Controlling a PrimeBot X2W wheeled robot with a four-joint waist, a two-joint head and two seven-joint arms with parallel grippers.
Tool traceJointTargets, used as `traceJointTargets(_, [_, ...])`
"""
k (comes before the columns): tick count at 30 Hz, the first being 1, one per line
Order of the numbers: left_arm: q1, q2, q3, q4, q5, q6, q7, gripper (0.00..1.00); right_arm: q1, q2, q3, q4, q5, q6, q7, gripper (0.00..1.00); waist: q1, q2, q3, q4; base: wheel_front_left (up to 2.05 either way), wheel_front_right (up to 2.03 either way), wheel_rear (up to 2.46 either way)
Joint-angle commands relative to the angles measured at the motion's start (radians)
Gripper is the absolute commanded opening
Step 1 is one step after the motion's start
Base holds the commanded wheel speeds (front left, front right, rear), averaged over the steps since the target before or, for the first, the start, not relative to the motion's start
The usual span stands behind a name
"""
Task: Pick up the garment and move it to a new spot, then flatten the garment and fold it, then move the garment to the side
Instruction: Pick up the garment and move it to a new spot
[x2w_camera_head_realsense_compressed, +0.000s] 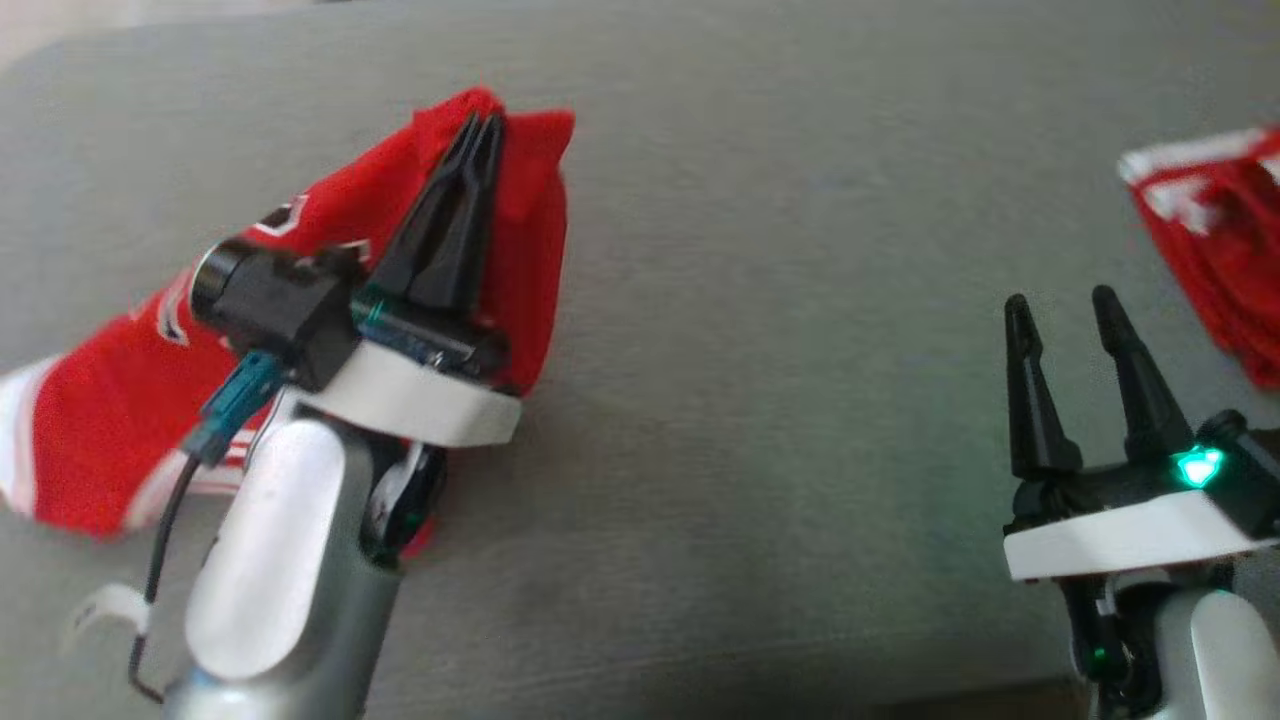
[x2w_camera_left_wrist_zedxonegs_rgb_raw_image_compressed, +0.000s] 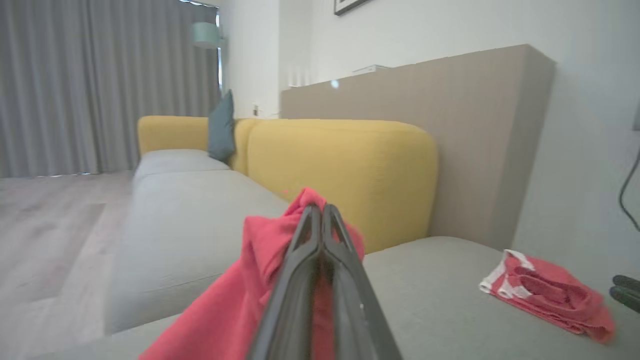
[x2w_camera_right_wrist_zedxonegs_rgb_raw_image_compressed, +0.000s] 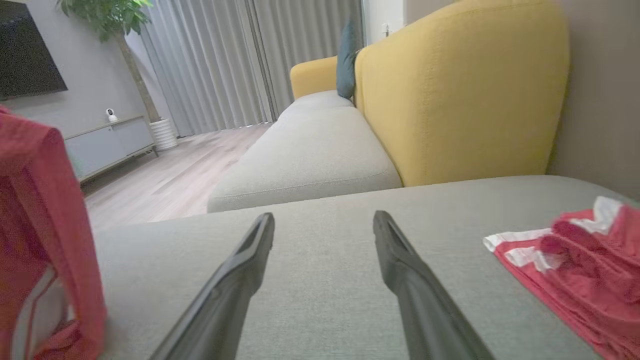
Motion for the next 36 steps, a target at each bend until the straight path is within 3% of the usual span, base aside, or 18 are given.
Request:
traceJointTargets(1, [-0.051,0.006,0.023,-0.034,-0.003,-0.003,0.000,0.00,-0.036,-0.005,0.022,-0.033,0.008,-0.001,-0.013,1.00,0.0000,0.0000,0.074,-0.112,0.00,0.00,0.00])
traceJointTargets(10, [-0.128,-0.015,-0.122,0.007,-0.004,-0.020,0.038,0.00,-0.037,-0.005,0.028,-0.008,0.048,-0.001,-0.075,1.00,0.0000,0.0000,0.177,-0.232,0.00,0.00,0.00])
traceJointTargets(23, [-0.117,0.028,-0.282,0.176,-0.023,-0.030,0.135,0.00,-0.061,-0.005,0.047,0.054,0.058,-0.001,-0.116,1.00,0.0000,0.0000,0.204,-0.217,0.00,0.00,0.00])
traceJointTargets(24, [-0.117,0.030,-0.290,0.177,-0.024,-0.030,0.126,0.30,-0.061,-0.005,0.045,0.059,0.055,-0.001,-0.115,1.00,0.0000,0.0000,0.198,-0.209,0.00,0.00,0.00])
traceJointTargets(25, [-0.116,0.031,-0.298,0.177,-0.025,-0.031,0.115,1.00,-0.062,-0.005,0.044,0.063,0.053,-0.001,-0.114,1.00,0.0000,0.0000,0.189,-0.200,0.00,0.00,0.00])
traceJointTargets(31, [-0.081,0.035,-0.301,0.136,-0.025,-0.013,0.004,1.00,-0.063,-0.005,0.031,0.078,0.022,-0.001,-0.090,1.00,0.0000,0.0000,0.108,-0.129,0.00,0.00,0.00])
traceJointTargets(36, [-0.021,0.058,-0.233,0.101,-0.045,0.047,-0.054,1.00,-0.054,-0.005,0.018,0.073,-0.009,-0.001,-0.054,1.00,0.0000,0.0000,0.041,-0.059,0.00,0.00,0.00])
